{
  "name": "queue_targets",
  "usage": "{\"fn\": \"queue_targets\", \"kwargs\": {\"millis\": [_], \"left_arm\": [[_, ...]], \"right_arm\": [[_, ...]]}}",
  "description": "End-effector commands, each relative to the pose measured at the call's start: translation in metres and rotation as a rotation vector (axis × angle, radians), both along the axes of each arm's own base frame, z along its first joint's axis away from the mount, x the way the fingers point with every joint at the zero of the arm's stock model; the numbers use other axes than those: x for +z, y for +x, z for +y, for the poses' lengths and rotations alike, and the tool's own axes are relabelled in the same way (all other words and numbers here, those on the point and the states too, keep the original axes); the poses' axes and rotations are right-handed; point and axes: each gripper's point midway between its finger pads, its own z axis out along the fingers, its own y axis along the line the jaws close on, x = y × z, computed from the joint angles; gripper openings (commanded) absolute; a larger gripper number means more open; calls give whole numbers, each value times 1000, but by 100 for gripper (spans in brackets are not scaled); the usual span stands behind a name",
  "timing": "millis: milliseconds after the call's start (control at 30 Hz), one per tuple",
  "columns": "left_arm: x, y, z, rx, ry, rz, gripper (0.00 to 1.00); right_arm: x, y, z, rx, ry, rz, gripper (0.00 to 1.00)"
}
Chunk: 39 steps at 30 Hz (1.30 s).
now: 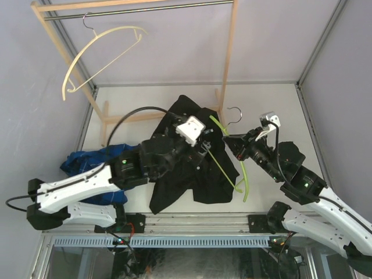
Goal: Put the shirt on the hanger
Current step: Hang the shirt on the hanger.
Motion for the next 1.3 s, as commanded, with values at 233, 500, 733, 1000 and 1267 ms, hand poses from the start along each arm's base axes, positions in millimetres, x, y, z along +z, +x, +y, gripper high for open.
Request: {"fn": "queue_targets", "kwargs": {"millis": [233, 500, 733, 1000, 1267], "left_arm": [[5, 37, -9, 274, 169, -133, 89], [-6, 50, -13, 353, 274, -181, 63], [3, 50, -10, 361, 260, -194, 14], [27, 11, -37, 70, 132, -151, 0], [33, -49, -67, -225, 67, -103, 0]], "right_arm": [[46, -5, 0, -1, 155, -84, 0], [52, -12, 1, 30, 185, -97, 0], [47, -11, 0, 23, 192, -96, 0], [52, -9, 16, 85, 213, -121, 0], [66, 0, 21, 169, 235, -183, 0]]}}
